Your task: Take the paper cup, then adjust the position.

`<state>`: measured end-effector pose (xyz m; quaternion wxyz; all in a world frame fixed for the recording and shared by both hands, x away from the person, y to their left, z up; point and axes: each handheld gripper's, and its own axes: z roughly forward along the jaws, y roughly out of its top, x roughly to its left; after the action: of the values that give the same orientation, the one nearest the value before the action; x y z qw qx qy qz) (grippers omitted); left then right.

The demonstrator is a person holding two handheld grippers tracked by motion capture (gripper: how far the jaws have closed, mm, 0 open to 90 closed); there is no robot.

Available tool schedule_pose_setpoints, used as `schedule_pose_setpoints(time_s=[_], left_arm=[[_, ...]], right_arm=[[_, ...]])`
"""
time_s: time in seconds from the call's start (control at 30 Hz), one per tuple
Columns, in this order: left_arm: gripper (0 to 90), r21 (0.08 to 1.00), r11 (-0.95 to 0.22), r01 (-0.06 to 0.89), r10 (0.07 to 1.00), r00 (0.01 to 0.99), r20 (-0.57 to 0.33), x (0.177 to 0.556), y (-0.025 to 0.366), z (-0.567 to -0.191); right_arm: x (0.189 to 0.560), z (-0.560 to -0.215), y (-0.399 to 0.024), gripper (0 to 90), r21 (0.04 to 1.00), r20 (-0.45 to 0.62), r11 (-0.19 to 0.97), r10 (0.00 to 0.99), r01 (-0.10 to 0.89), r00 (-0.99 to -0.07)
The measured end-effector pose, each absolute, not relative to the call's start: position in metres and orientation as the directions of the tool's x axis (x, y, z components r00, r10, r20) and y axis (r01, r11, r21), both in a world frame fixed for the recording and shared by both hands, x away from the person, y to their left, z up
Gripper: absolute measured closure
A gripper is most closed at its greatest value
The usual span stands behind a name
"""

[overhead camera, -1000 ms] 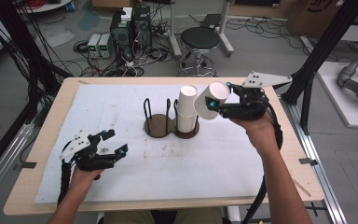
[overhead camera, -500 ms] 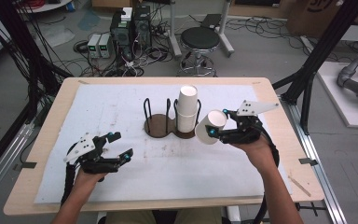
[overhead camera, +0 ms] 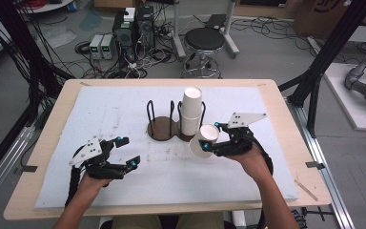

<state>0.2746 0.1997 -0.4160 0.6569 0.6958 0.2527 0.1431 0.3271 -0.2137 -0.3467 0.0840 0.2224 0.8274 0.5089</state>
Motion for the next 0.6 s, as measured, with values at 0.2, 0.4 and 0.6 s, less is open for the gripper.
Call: schedule_pose_setpoints(time_s=[0.2,0.4,0.6], left_arm=[[15.6,0.987,-0.009,0.159,0.511,0.849,-0.132,0.274,0.195,-0.414],[15.8,0.987,-0.029,0.155,0.466,0.876,-0.124,0.277,0.186,-0.414],[15.8,0.988,-0.039,0.151,0.429,0.896,-0.120,0.280,0.176,-0.410]], right_arm=[[0.325,-0.345,-0.209,33.4,0.883,0.088,0.382,0.436,0.273,-0.895],[0.325,-0.347,-0.203,33.2,0.883,0.095,0.384,0.419,0.271,-0.903],[0.321,-0.345,-0.198,33.2,0.885,0.085,0.389,0.401,0.254,-0.912]])
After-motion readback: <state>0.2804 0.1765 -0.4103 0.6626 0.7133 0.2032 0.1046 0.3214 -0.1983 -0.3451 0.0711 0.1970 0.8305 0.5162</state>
